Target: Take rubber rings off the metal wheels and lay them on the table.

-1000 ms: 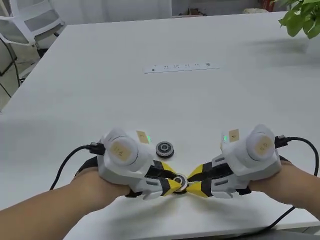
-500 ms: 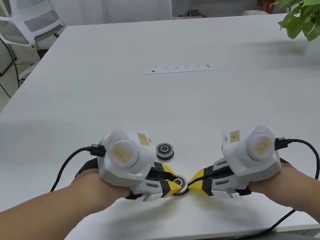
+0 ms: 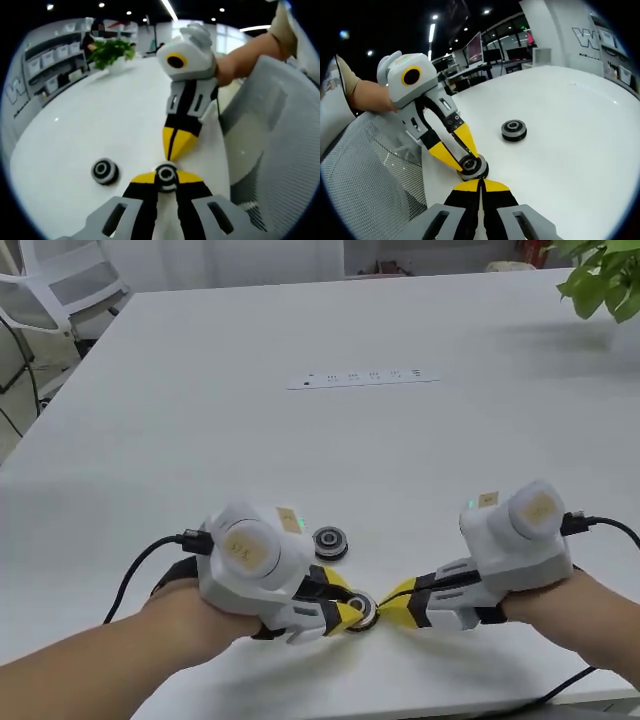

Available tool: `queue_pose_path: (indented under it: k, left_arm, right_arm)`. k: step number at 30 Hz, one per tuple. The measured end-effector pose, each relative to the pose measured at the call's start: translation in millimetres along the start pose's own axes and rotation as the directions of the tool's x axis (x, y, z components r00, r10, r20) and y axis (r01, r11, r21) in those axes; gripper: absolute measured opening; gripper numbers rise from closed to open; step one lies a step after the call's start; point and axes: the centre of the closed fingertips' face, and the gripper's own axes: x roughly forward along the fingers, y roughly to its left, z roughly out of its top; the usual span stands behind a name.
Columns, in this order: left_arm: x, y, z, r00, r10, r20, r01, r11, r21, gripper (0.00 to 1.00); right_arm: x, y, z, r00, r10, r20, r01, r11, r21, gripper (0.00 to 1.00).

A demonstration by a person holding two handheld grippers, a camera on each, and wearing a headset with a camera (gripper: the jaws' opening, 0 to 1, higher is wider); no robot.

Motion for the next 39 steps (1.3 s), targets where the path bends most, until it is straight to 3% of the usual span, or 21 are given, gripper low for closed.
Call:
queue_pose_path:
  k: [7,18,39]
  left_arm:
    - [0.1,0.2,0.3,1.0,0.004,-0.003,-0.004,1.0,0.001,0.13]
    - [0.5,0.2,0.1,0.9998,0.014,-0.016,-0.014,1.0,0.006,0.13]
    - [0.7,0.5,-0.4,0.9995,0.018,-0.025,-0.017,1.0,0.008,0.13]
  right_arm:
    - [-2.0,0.8,6.3,0.9987,0.014,0.049,-0.017,0.998,0.064,0.0]
    - [-2.0,3.5,9.4,0.9962,0.032,0.081,-0.041,0.992,0.118,0.0]
    - [0.9,11.2,13.1,0.9946,0.061,0.084,-0.071,0.991,0.116,0.0]
